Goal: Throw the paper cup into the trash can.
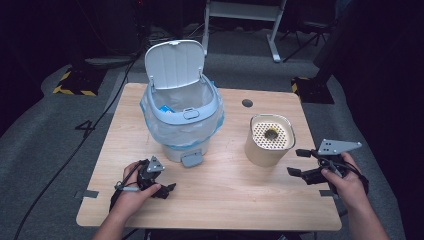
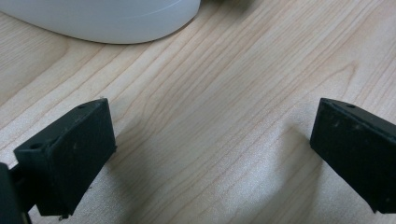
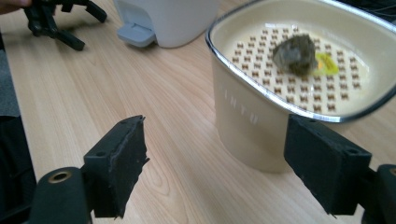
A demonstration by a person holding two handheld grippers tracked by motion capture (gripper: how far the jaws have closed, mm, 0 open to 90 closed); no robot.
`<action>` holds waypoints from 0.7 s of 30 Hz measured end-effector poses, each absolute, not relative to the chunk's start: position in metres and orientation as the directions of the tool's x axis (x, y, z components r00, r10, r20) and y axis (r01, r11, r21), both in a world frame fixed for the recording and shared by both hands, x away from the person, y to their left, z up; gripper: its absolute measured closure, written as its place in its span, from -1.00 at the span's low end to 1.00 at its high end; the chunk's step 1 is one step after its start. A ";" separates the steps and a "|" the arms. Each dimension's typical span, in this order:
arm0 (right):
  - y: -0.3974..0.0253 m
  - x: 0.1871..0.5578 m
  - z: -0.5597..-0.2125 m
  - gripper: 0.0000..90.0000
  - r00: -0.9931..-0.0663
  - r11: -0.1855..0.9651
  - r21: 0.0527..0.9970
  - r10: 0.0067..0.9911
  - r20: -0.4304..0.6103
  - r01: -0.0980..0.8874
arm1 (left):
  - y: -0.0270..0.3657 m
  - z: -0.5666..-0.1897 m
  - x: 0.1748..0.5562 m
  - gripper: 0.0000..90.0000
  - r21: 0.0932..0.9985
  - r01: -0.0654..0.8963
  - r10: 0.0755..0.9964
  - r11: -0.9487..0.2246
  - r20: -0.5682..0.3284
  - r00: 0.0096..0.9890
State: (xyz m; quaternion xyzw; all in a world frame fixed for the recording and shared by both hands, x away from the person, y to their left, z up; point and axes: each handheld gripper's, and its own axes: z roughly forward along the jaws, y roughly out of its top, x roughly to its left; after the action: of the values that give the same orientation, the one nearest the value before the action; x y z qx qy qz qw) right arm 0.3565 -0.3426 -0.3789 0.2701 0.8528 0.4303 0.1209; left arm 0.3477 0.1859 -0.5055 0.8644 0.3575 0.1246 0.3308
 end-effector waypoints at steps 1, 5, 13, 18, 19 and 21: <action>-0.343 0.357 -0.379 -0.53 -0.825 0.484 0.799 0.565 0.026 0.357 | 0.186 -0.506 0.348 -0.99 0.661 0.536 0.700 -0.526 -0.021 0.713; -0.349 0.355 -0.399 -0.53 -0.804 0.467 0.800 0.594 0.033 0.378 | 0.186 -0.506 0.348 -0.99 0.661 0.536 0.701 -0.525 -0.021 0.713; -0.353 0.357 -0.444 -0.55 -0.760 0.428 0.793 0.647 0.066 0.433 | 0.186 -0.506 0.346 -0.99 0.663 0.538 0.710 -0.521 -0.013 0.704; -0.354 0.359 -0.476 -0.57 -0.733 0.437 0.754 0.675 0.085 0.490 | 0.186 -0.505 0.345 -0.96 0.665 0.551 0.725 -0.504 -0.020 0.688; -0.353 0.359 -0.480 -0.57 -0.736 0.444 0.749 0.672 0.084 0.491 | 0.186 -0.505 0.345 -0.94 0.666 0.551 0.727 -0.503 -0.019 0.687; -0.353 0.359 -0.482 -0.57 -0.735 0.446 0.749 0.674 0.079 0.490 | 0.187 -0.505 0.345 -0.90 0.670 0.549 0.727 -0.500 -0.021 0.687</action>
State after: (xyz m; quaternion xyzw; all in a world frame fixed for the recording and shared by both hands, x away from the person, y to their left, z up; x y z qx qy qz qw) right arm 0.3591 -0.3535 -0.4823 0.3453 0.8425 0.3971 0.1157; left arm 0.3447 0.1866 -0.5052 0.8556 0.3728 0.1331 0.3336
